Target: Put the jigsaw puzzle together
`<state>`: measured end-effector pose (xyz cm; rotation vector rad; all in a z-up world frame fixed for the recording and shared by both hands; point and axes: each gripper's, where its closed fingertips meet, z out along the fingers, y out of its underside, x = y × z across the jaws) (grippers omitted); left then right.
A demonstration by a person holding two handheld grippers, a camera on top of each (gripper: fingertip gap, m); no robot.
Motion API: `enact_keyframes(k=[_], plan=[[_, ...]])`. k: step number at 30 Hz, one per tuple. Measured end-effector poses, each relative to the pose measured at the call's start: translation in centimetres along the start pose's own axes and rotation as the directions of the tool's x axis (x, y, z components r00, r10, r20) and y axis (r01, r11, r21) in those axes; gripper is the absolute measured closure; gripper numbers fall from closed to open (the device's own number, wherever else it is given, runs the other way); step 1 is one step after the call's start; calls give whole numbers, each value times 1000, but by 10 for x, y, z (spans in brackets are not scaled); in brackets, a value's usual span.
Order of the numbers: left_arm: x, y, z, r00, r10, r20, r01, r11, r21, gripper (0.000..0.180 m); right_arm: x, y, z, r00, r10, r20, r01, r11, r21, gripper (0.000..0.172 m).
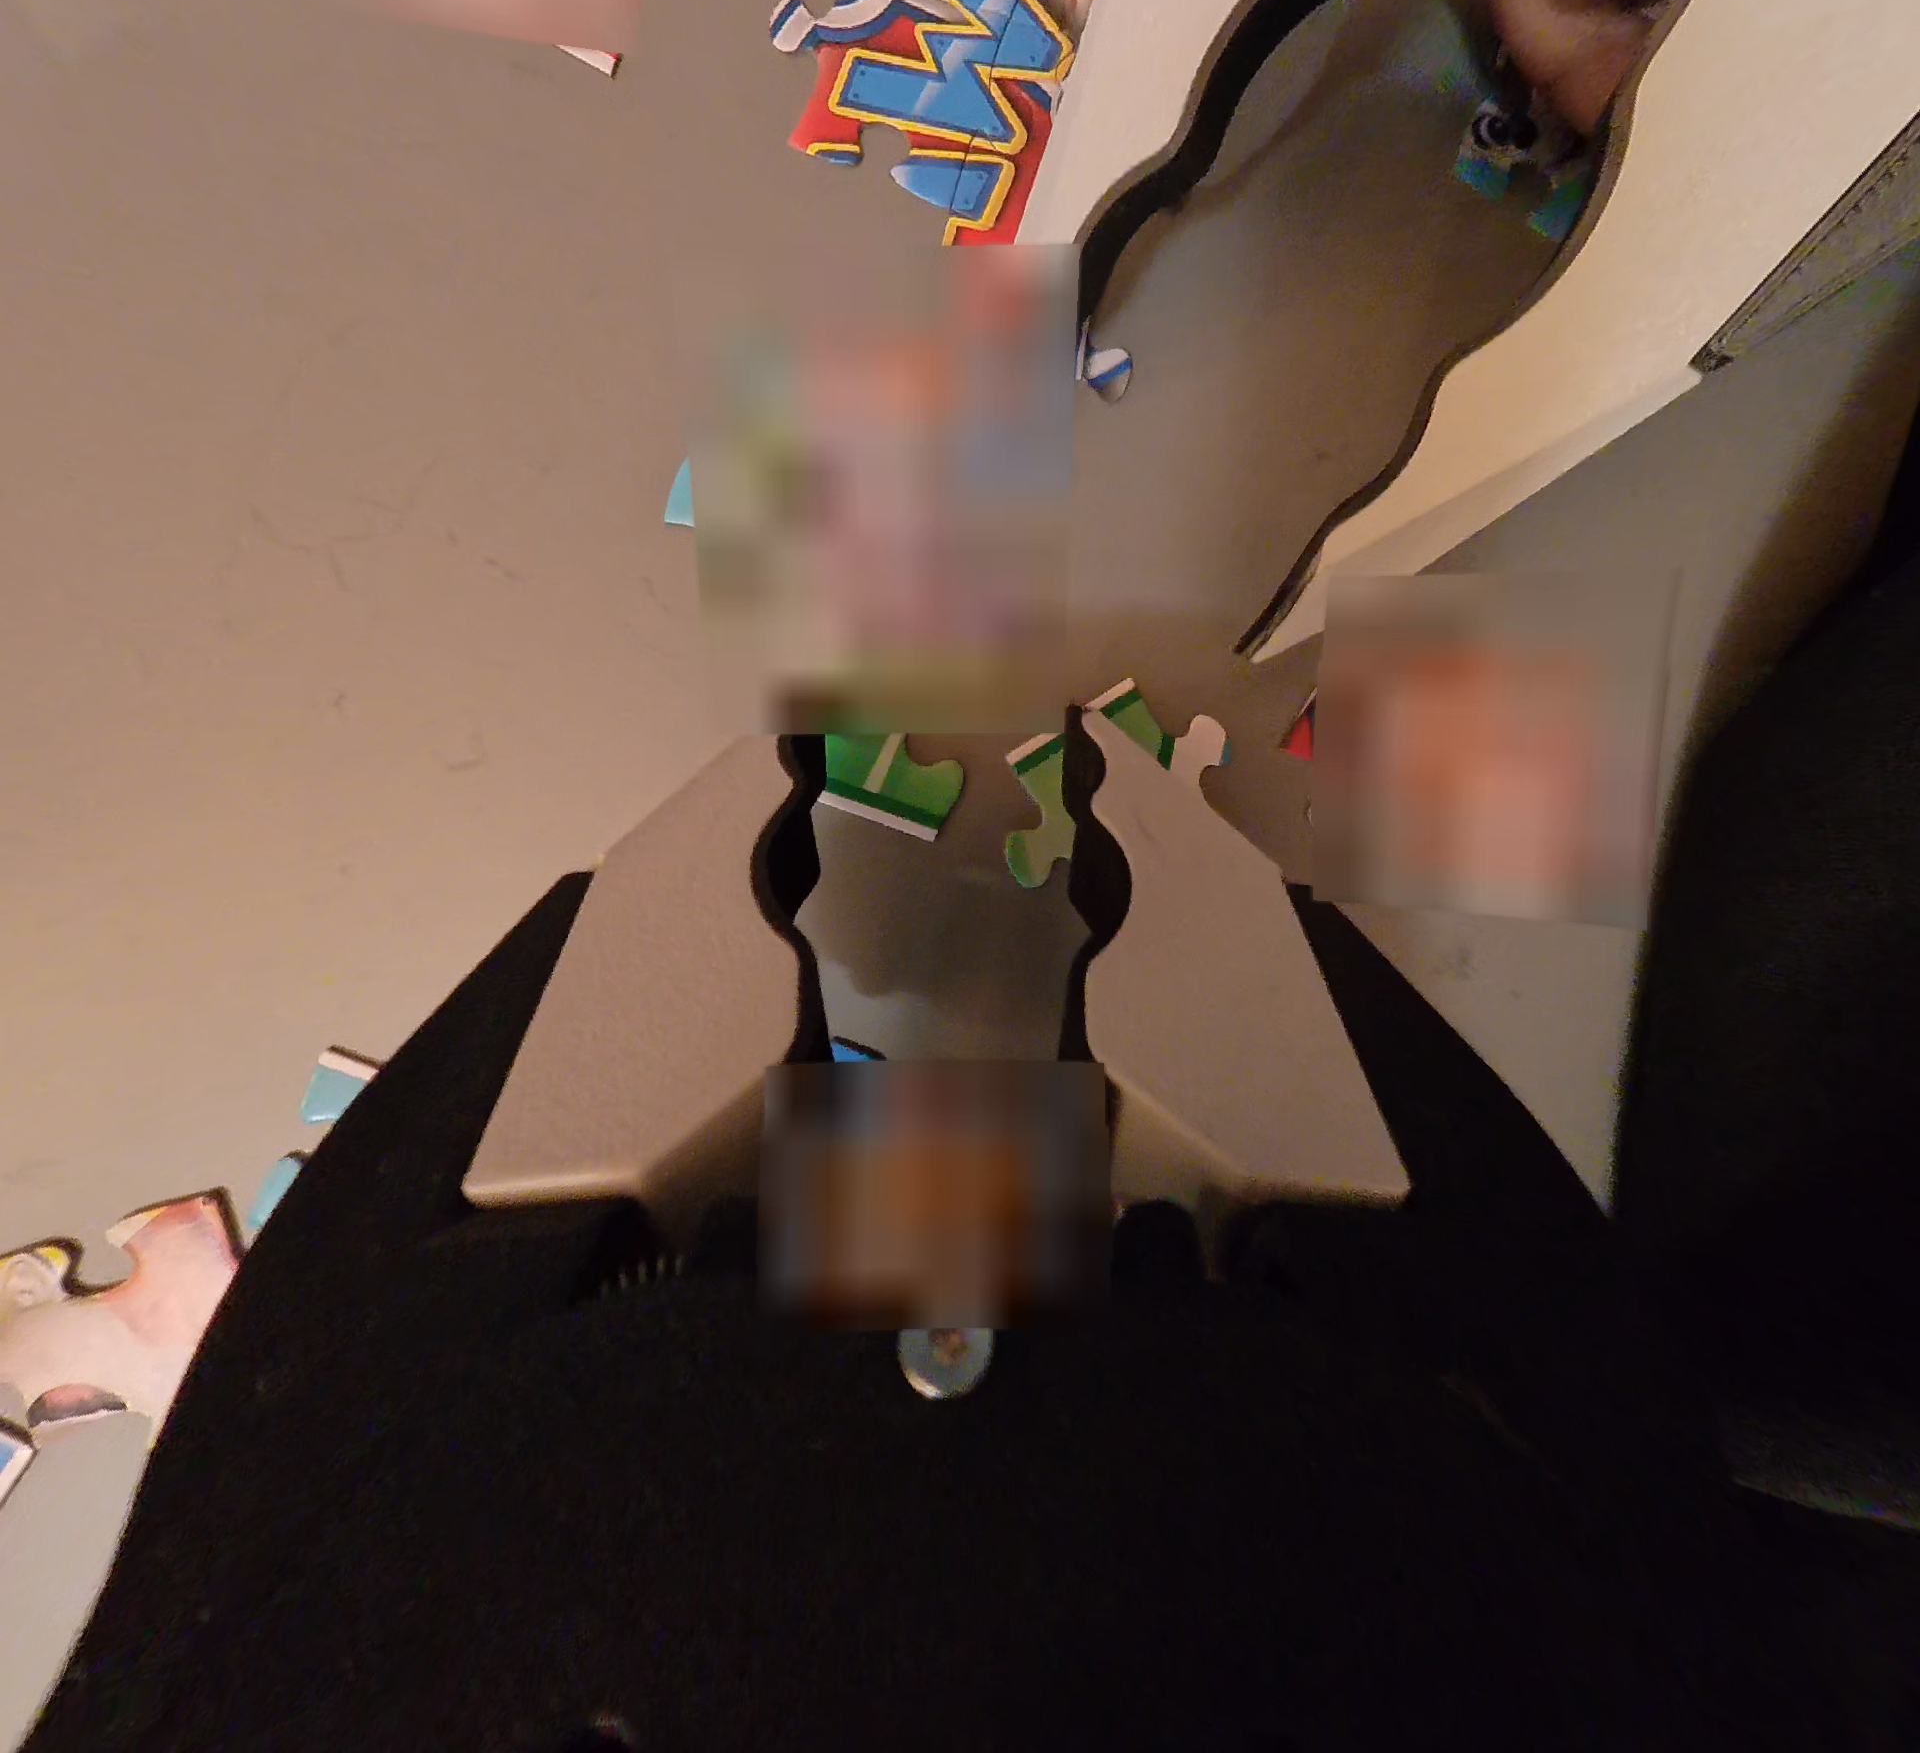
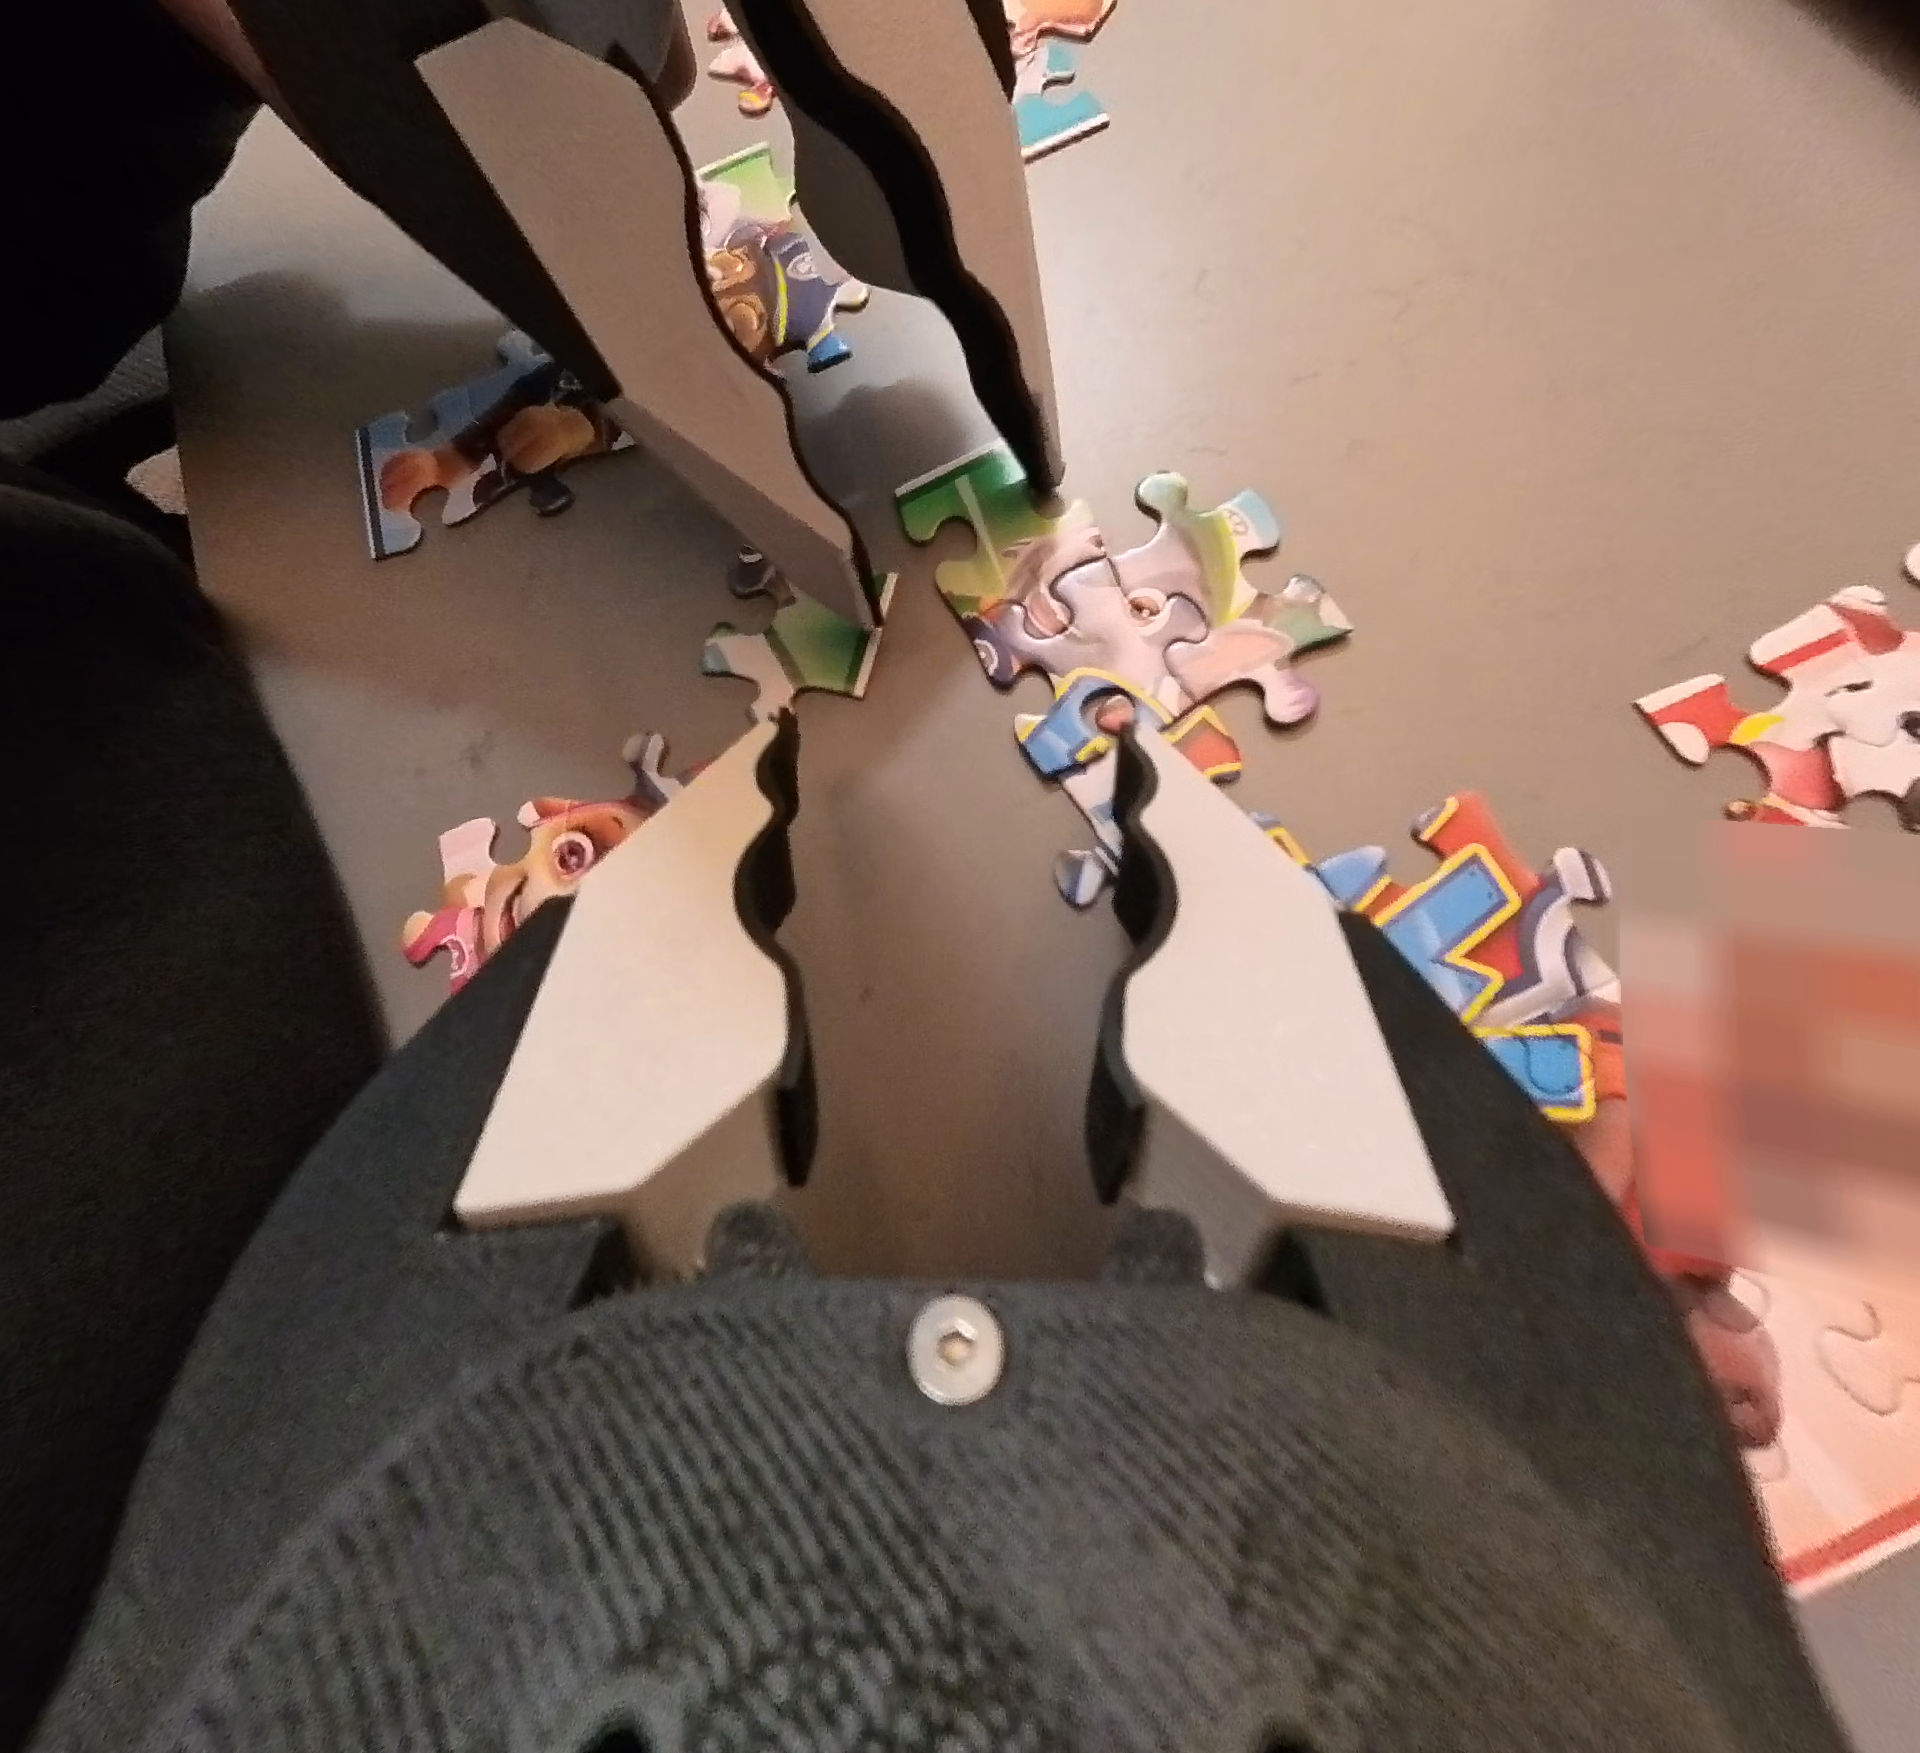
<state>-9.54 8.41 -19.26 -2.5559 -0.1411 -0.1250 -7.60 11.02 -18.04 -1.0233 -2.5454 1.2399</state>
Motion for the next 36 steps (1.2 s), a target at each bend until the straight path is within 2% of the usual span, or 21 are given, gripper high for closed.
enact_keyframes(k=[15, 26, 36], plan=[[-2, -2, 1, 1000, -6, 11, 6, 1000, 6, 137, -25, 2, 4, 995, -60, 79, 62, 998, -19, 114], [-1, -2, 1, 1000, -4, 12, 4, 1000, 5, 137, -19, 8, 6, 996, -83, 45, 86, 995, -55, 113], [-1, -2, 2, 1000, -1, 11, 1, 1000, 1, 137, -19, -1, 3, 996, -81, 43, 82, 997, -14, 113]])
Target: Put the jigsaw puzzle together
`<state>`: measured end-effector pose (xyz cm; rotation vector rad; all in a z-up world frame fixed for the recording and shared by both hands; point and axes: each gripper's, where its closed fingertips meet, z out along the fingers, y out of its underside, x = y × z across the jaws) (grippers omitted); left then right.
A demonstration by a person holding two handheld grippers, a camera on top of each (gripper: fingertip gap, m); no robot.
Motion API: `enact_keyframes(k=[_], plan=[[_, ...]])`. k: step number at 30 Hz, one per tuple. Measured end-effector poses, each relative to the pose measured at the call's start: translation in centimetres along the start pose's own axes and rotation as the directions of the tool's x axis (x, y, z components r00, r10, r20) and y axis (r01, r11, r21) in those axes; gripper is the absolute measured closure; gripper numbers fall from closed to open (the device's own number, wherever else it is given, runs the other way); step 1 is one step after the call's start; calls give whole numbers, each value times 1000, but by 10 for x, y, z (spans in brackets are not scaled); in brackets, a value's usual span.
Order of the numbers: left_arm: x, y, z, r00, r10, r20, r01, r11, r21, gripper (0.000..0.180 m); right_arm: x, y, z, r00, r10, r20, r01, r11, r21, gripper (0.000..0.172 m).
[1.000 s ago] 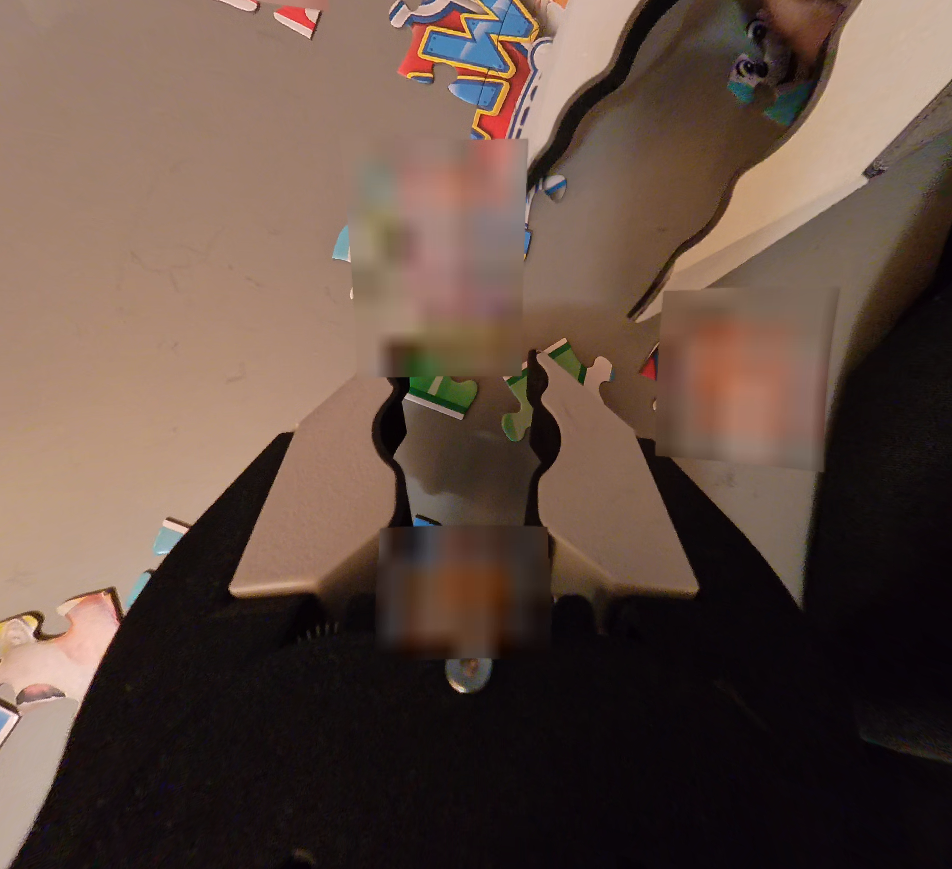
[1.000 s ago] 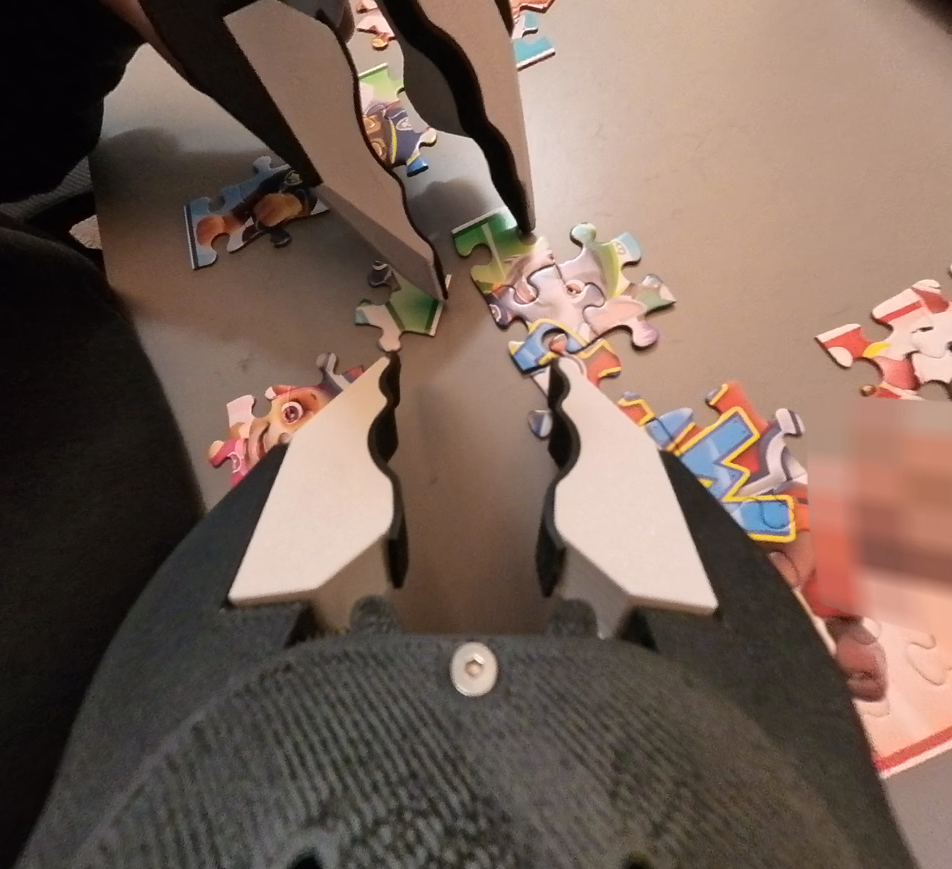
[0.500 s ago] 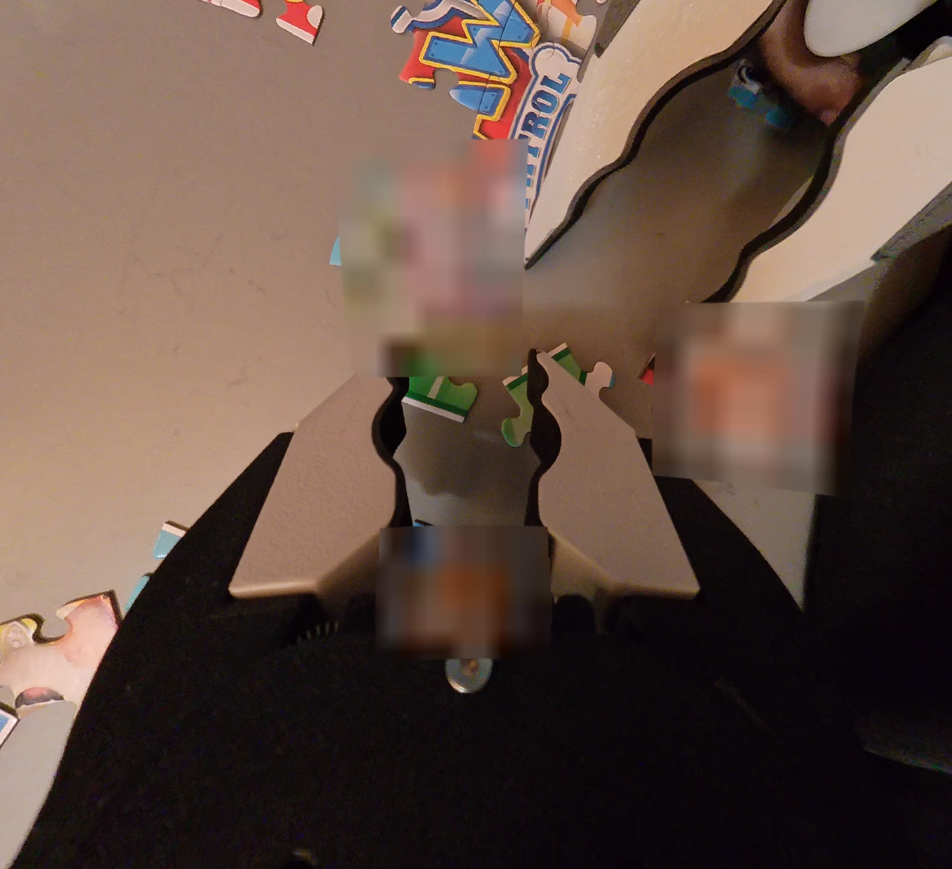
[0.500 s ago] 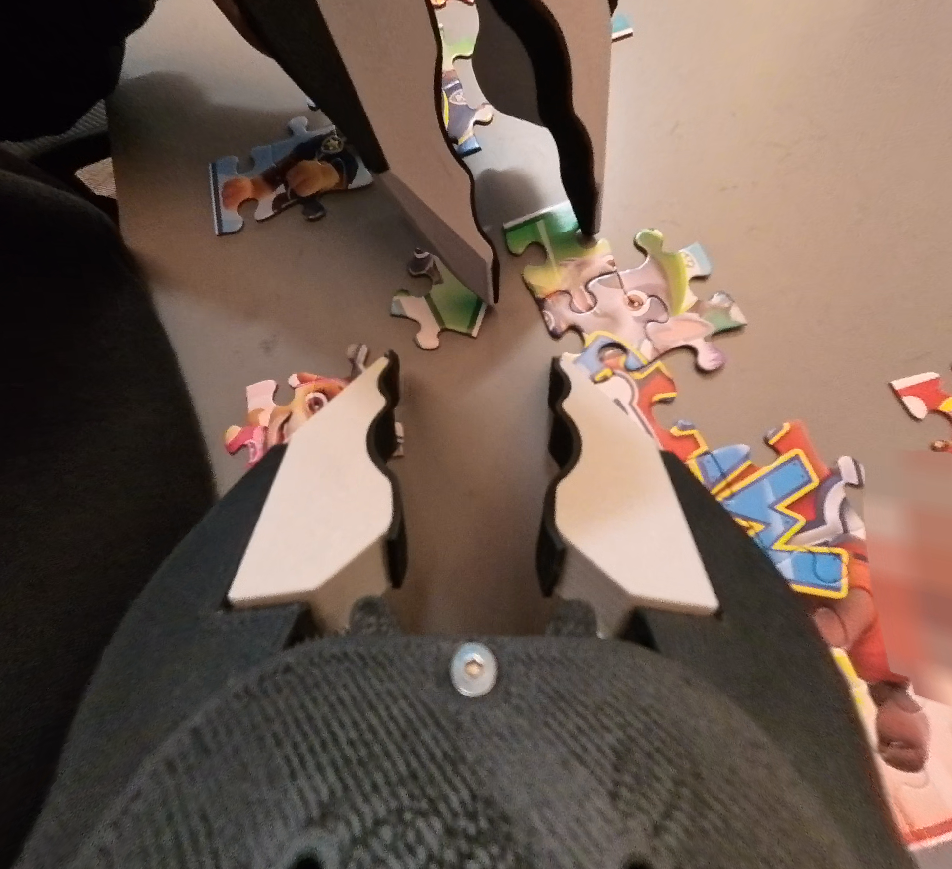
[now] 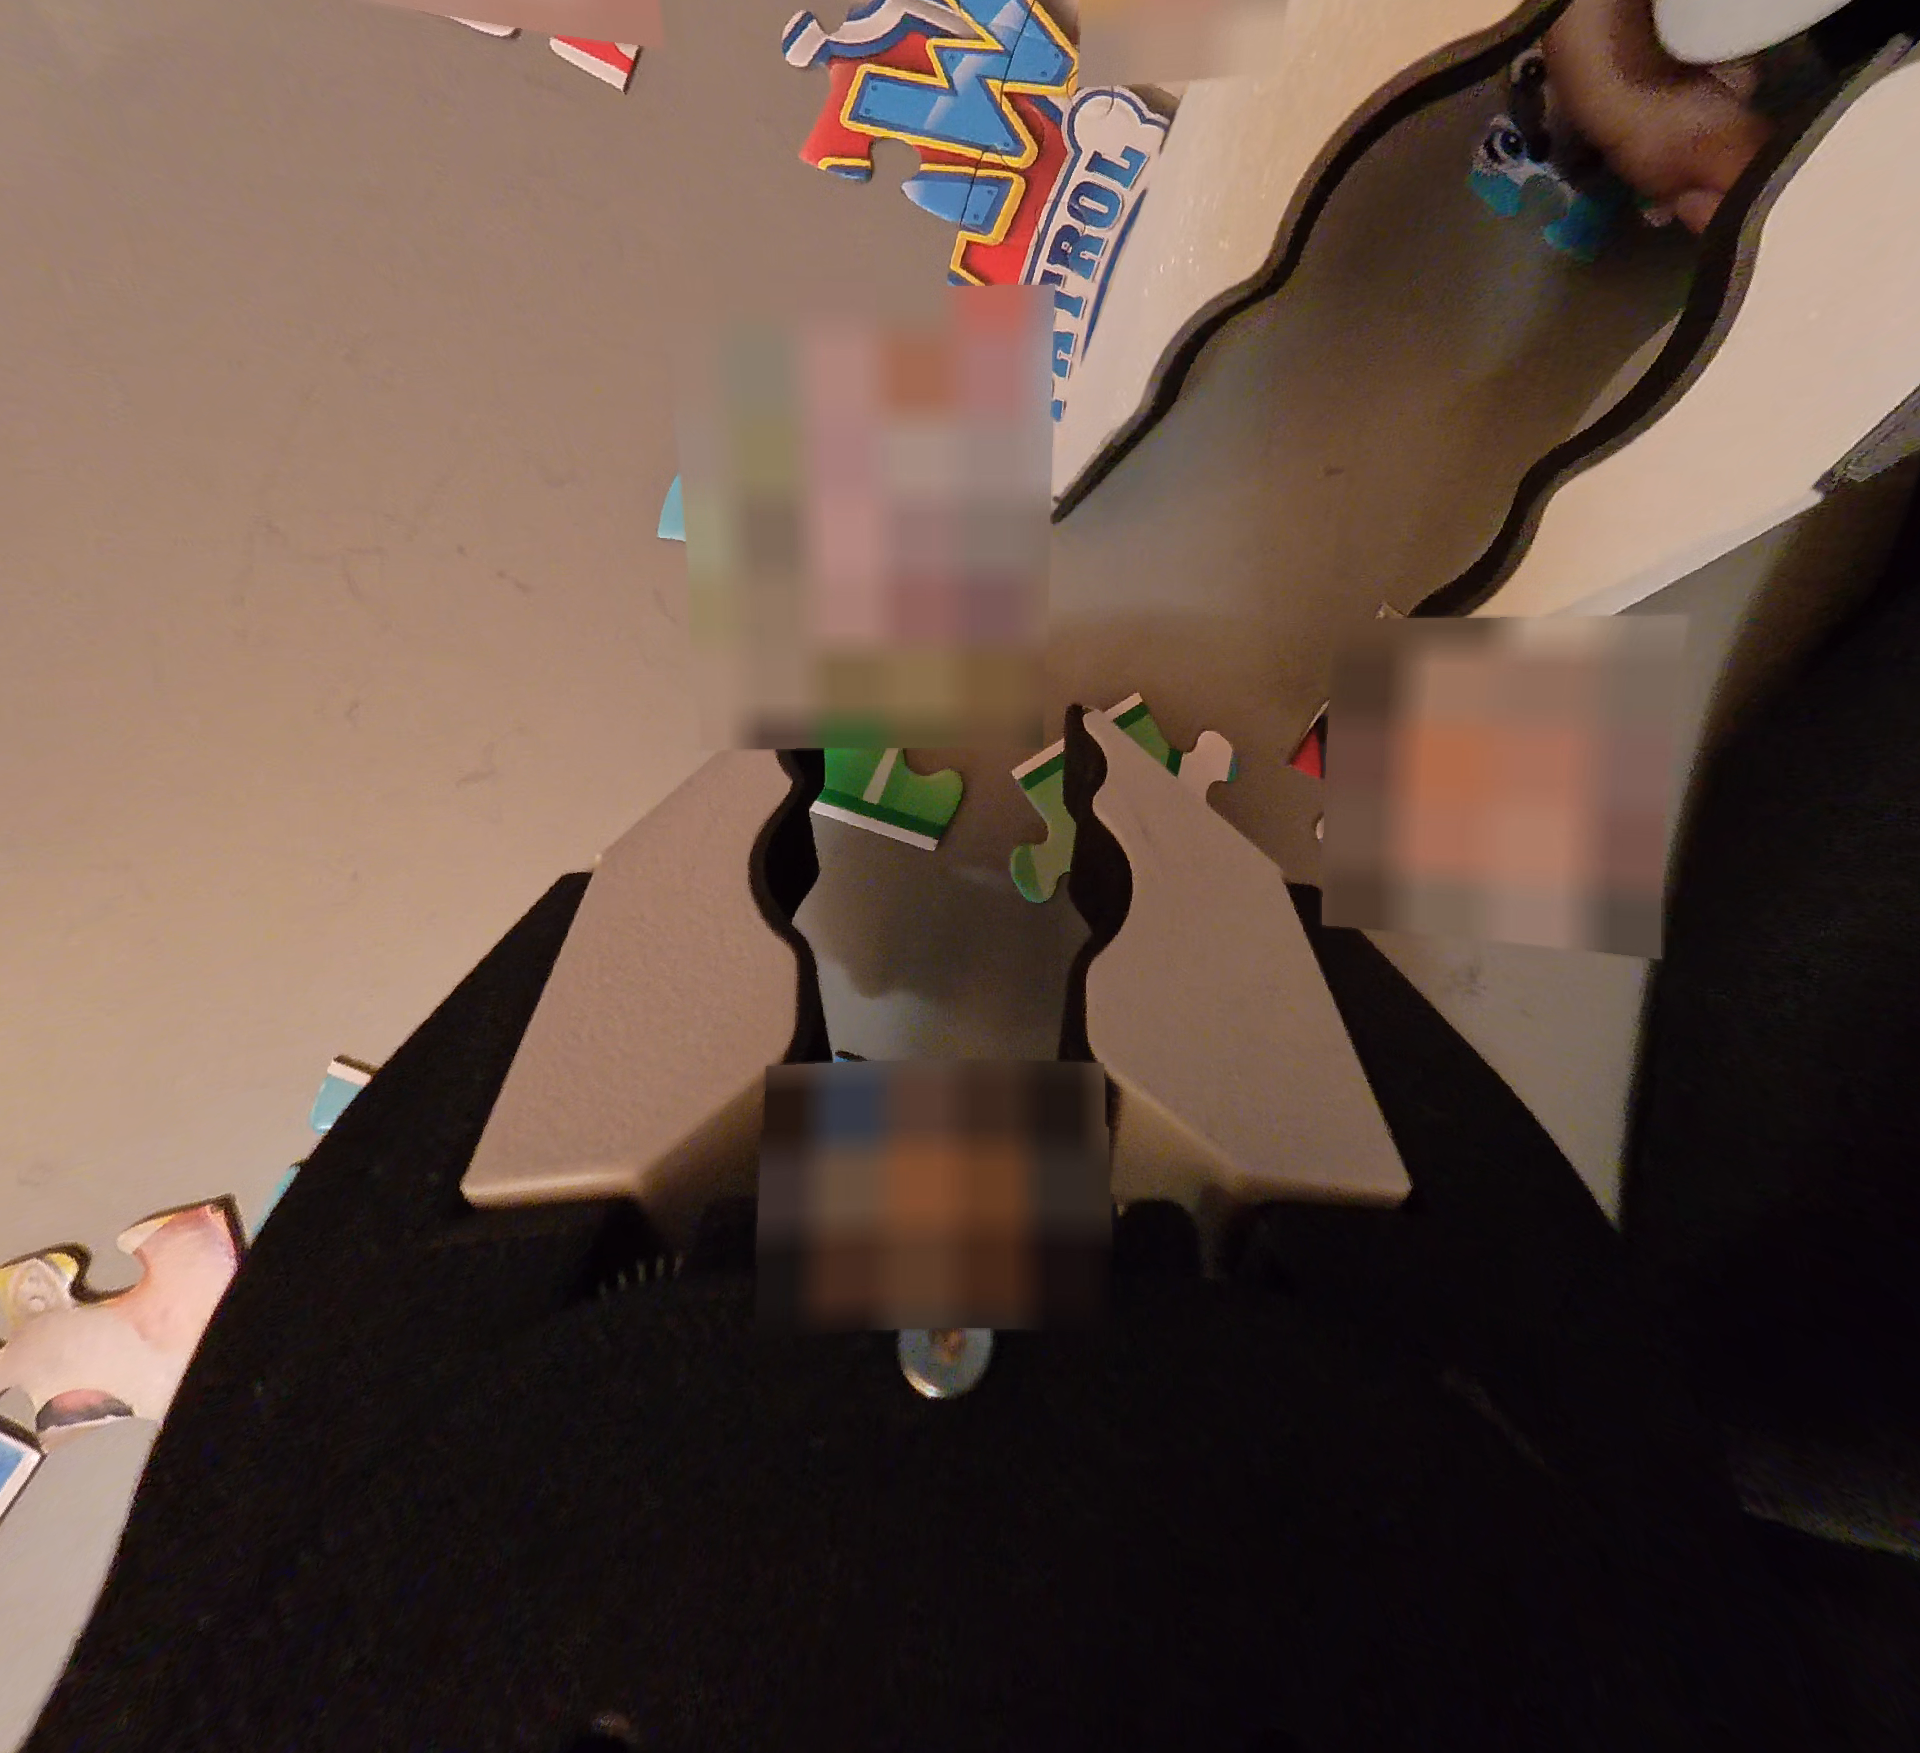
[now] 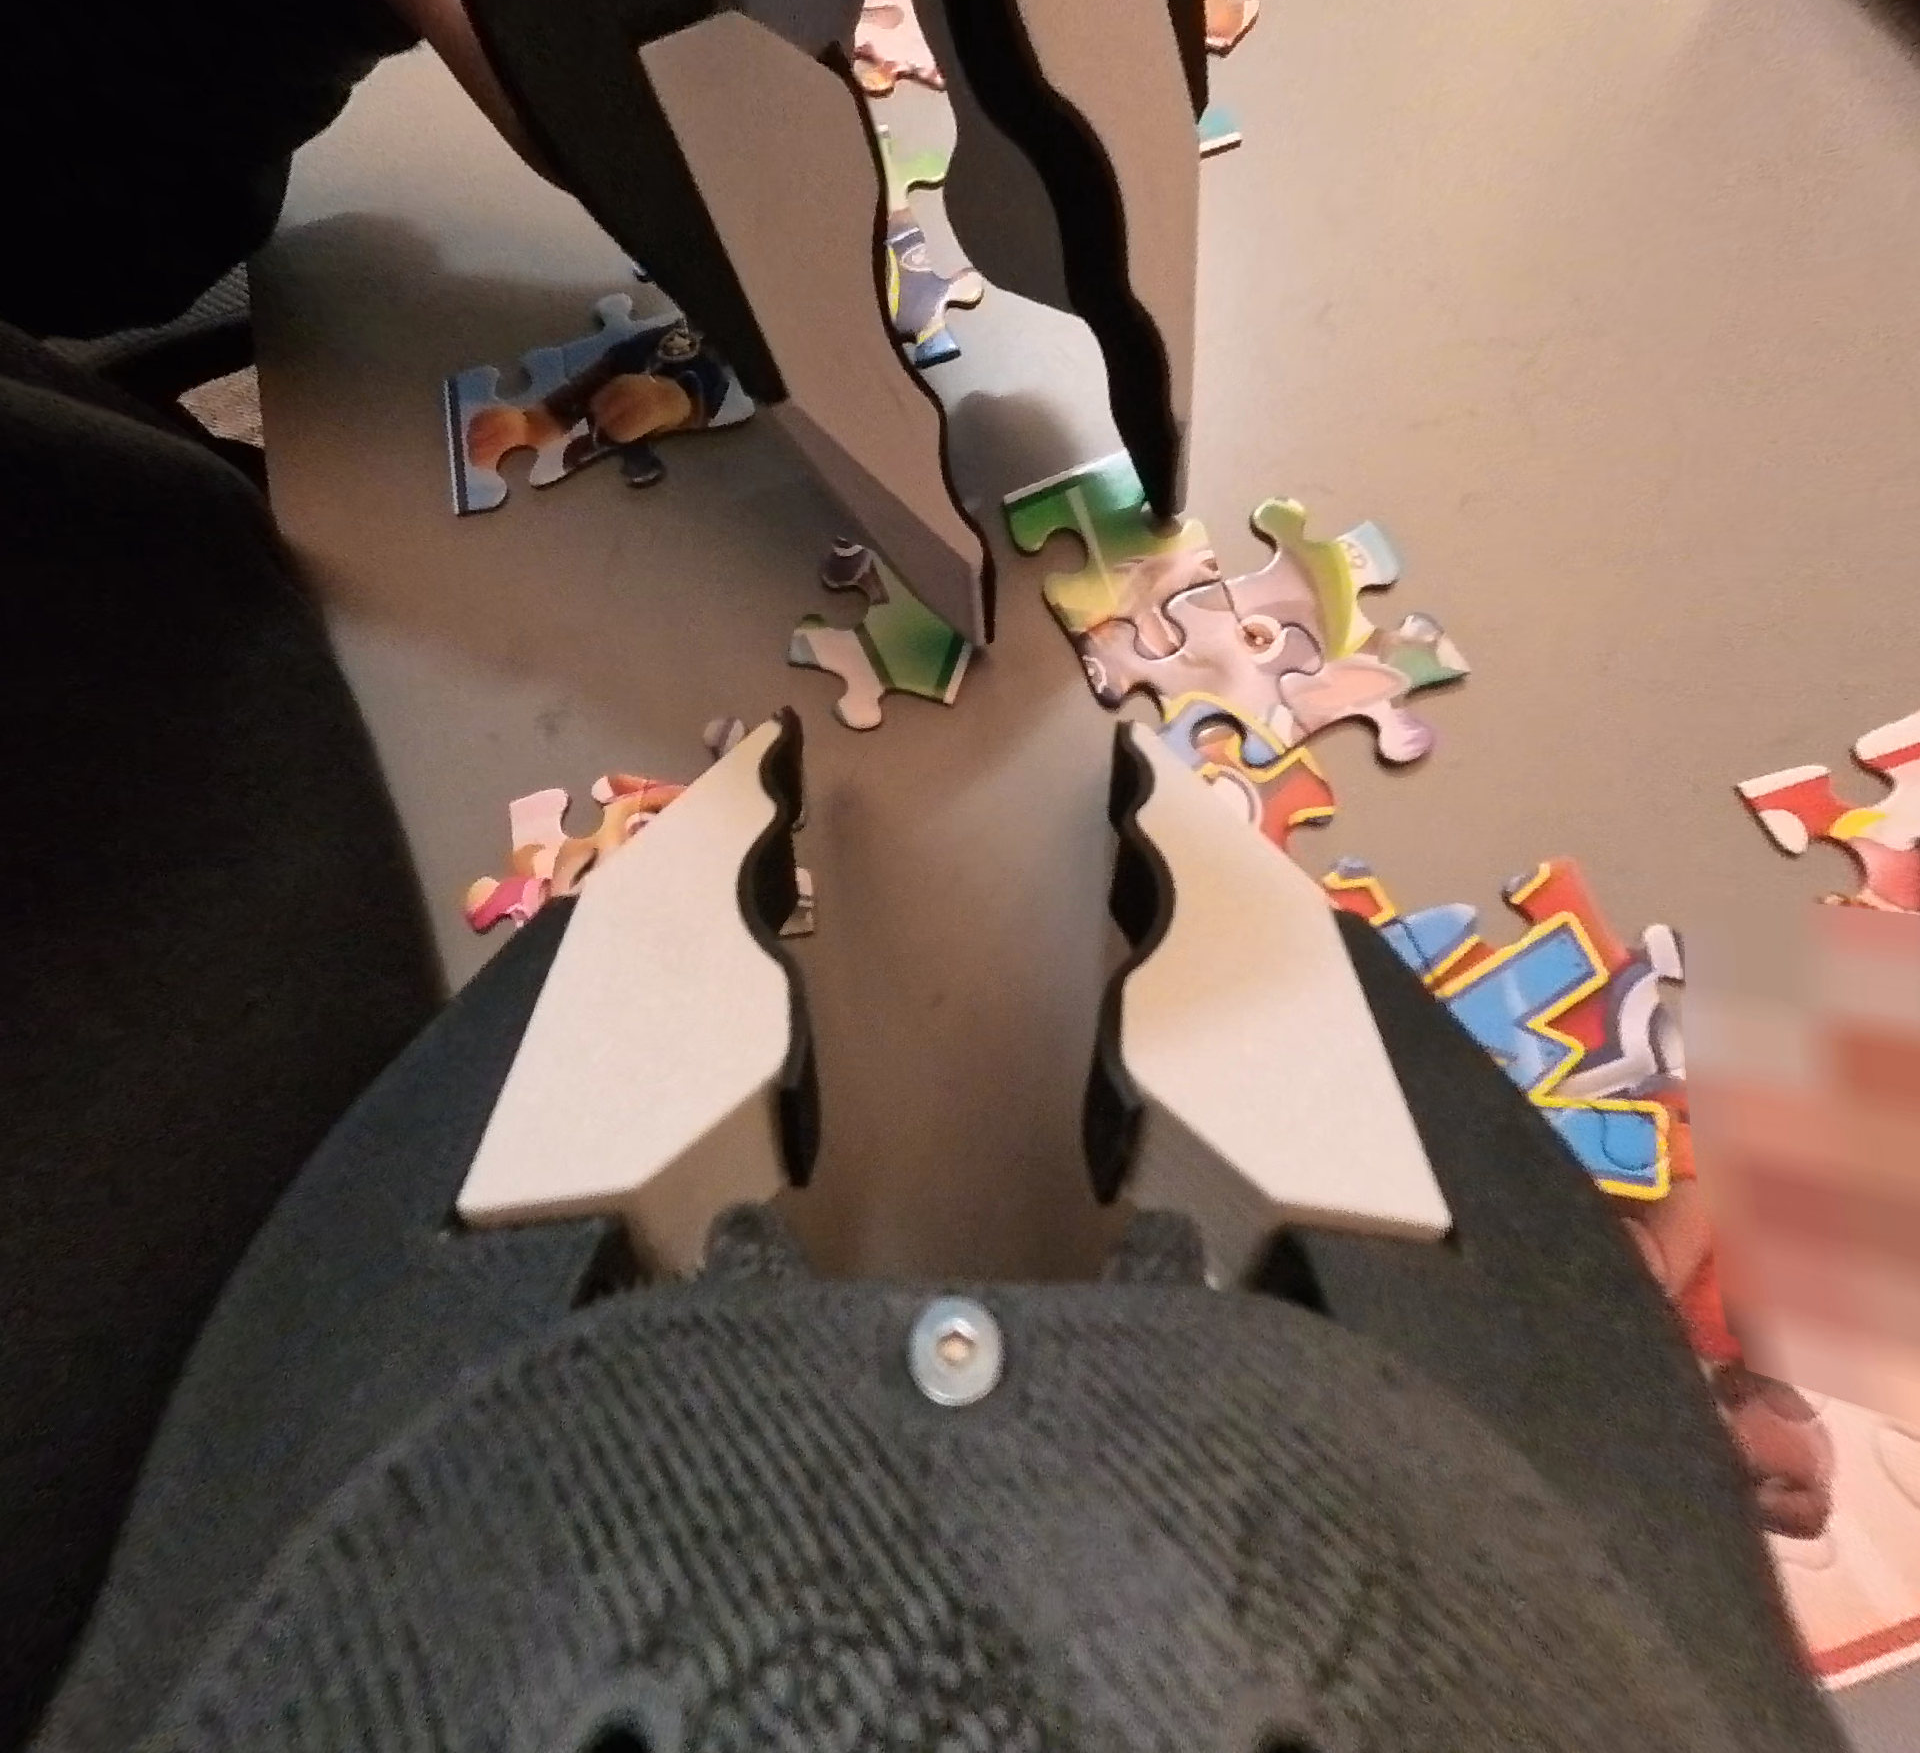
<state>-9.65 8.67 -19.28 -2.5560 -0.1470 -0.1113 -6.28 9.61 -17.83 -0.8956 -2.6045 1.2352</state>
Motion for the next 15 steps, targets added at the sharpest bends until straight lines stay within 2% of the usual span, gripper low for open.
enact_keyframes(k=[15], plan=[[0, 0, 0, 1000, -4, -5, 4, 1000, -1, 137, 4, 2, 3, 1000, 11, -11, -11, 1000, 1, 112]])
